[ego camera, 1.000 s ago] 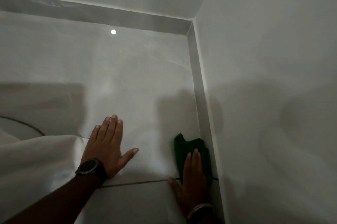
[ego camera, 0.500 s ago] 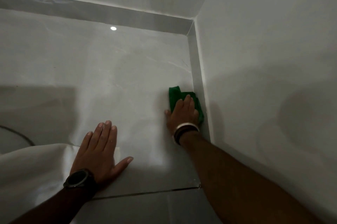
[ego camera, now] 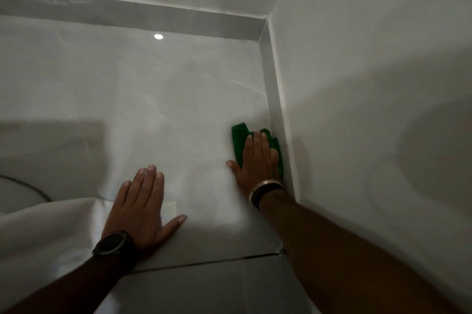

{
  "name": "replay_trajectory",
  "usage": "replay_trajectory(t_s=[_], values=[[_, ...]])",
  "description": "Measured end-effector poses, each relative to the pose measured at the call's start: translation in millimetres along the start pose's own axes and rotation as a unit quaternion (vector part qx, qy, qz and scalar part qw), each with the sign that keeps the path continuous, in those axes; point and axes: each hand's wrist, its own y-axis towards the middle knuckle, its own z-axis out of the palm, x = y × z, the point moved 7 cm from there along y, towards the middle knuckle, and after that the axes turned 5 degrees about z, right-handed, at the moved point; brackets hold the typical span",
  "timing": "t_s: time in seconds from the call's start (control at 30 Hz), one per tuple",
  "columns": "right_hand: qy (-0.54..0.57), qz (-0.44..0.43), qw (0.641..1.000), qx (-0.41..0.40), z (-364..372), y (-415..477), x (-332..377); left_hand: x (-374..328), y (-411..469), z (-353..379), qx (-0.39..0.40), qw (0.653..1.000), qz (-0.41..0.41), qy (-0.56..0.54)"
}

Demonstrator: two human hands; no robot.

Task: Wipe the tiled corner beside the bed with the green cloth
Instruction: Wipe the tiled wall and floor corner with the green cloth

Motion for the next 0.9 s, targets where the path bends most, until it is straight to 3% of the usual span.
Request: replay_trajectory(t_s=[0.27, 0.4, 0.7, 0.9], values=[[0.107, 0.030, 0.991, -0.067, 64, -190, -25, -2, -1, -3, -0.001, 1.000, 0.001, 0.001], [0.109, 0.018, 0.989, -0.094, 78, -217, -32, -2, -3, -1, 0.002, 1.000, -0.001, -0.002], [0.152, 0.028, 0.978, -0.138, 47, -146, -22, -1, -3, 0, 0.006, 1.000, -0.002, -0.003], [0.116, 0.037, 0.982, -0.143, -5, -8, -5, -1, -1, 2, 0.002, 1.000, 0.000, -0.002]])
